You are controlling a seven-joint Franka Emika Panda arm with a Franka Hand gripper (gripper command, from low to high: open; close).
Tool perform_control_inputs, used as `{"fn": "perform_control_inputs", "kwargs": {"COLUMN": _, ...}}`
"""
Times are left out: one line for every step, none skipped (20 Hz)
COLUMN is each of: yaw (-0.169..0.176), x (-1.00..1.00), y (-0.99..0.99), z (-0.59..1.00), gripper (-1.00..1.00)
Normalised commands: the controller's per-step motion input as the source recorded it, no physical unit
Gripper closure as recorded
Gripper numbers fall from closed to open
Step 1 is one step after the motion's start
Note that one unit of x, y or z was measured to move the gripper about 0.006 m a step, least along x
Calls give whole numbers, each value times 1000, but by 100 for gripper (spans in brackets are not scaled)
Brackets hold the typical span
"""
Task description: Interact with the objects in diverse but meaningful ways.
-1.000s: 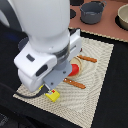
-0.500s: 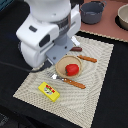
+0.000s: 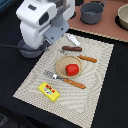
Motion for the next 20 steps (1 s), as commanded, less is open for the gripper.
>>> {"fn": "perform_control_inputs", "kwargs": {"yaw": 0, "x": -629, "y": 837, "z": 0, "gripper": -100}}
{"fn": "perform_control_inputs", "kwargs": {"yaw": 0, "x": -609, "y": 826, "z": 0, "gripper": -100}}
{"fn": "perform_control_inputs", "kwargs": {"yaw": 0, "x": -600, "y": 803, "z": -43, "gripper": -100}}
{"fn": "perform_control_inputs", "kwargs": {"yaw": 0, "x": -557, "y": 771, "z": -80, "gripper": -100}}
{"fn": "perform_control_inputs", "kwargs": {"yaw": -18, "x": -503, "y": 697, "z": -143, "gripper": -100}}
{"fn": "perform_control_inputs", "kwargs": {"yaw": -64, "x": -437, "y": 600, "z": -191, "gripper": -100}}
{"fn": "perform_control_inputs", "kwargs": {"yaw": -110, "x": -451, "y": 477, "z": -220, "gripper": -100}}
{"fn": "perform_control_inputs", "kwargs": {"yaw": -137, "x": -451, "y": 394, "z": -254, "gripper": -100}}
{"fn": "perform_control_inputs", "kwargs": {"yaw": -157, "x": -429, "y": 331, "z": -277, "gripper": -100}}
{"fn": "perform_control_inputs", "kwargs": {"yaw": -186, "x": -449, "y": 280, "z": -283, "gripper": -100}}
{"fn": "perform_control_inputs", "kwargs": {"yaw": -196, "x": -469, "y": 186, "z": -277, "gripper": -100}}
{"fn": "perform_control_inputs", "kwargs": {"yaw": -203, "x": -471, "y": 140, "z": -283, "gripper": -100}}
{"fn": "perform_control_inputs", "kwargs": {"yaw": -208, "x": -437, "y": 120, "z": -277, "gripper": -100}}
{"fn": "perform_control_inputs", "kwargs": {"yaw": -196, "x": -503, "y": 83, "z": -306, "gripper": -100}}
{"fn": "perform_control_inputs", "kwargs": {"yaw": -160, "x": -511, "y": 49, "z": -306, "gripper": -100}}
{"fn": "perform_control_inputs", "kwargs": {"yaw": -137, "x": -486, "y": 54, "z": -311, "gripper": -100}}
{"fn": "perform_control_inputs", "kwargs": {"yaw": -117, "x": -500, "y": 63, "z": -300, "gripper": -100}}
{"fn": "perform_control_inputs", "kwargs": {"yaw": -101, "x": -569, "y": 31, "z": -303, "gripper": -100}}
{"fn": "perform_control_inputs", "kwargs": {"yaw": -90, "x": -600, "y": 20, "z": -320, "gripper": -100}}
{"fn": "perform_control_inputs", "kwargs": {"yaw": -79, "x": -589, "y": 3, "z": -340, "gripper": -100}}
